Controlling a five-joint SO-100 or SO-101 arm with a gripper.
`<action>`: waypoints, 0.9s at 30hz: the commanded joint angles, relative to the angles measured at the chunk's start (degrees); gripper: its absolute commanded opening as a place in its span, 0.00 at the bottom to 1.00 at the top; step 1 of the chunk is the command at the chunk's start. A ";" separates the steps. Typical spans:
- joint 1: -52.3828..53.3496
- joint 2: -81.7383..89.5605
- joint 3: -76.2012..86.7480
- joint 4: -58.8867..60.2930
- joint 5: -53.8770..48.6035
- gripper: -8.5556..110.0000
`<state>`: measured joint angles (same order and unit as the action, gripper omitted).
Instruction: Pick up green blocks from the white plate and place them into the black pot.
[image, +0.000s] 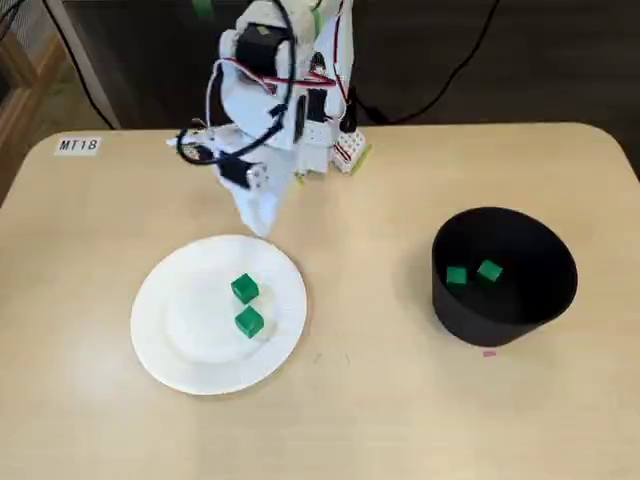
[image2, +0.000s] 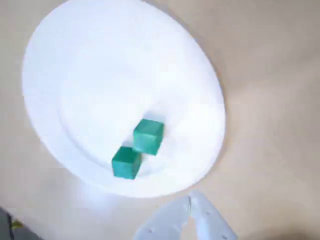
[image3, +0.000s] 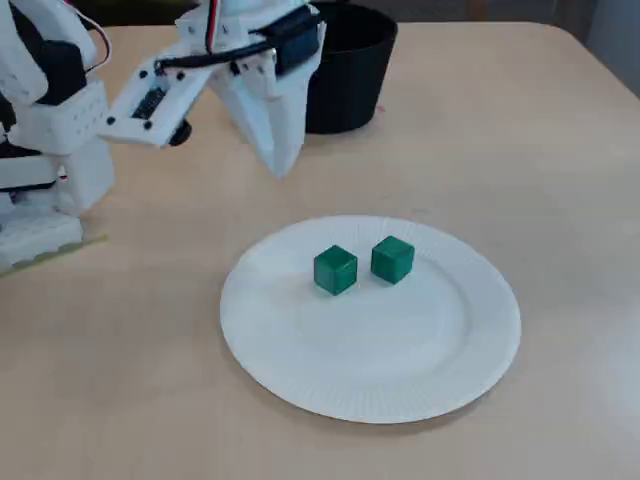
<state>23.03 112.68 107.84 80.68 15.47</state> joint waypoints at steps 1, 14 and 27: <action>1.67 -4.57 -6.42 5.45 -1.14 0.05; 0.88 -16.87 -9.76 4.48 -4.48 0.42; -0.09 -26.63 -11.43 -6.15 -5.10 0.38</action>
<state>23.55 86.31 99.49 75.50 10.63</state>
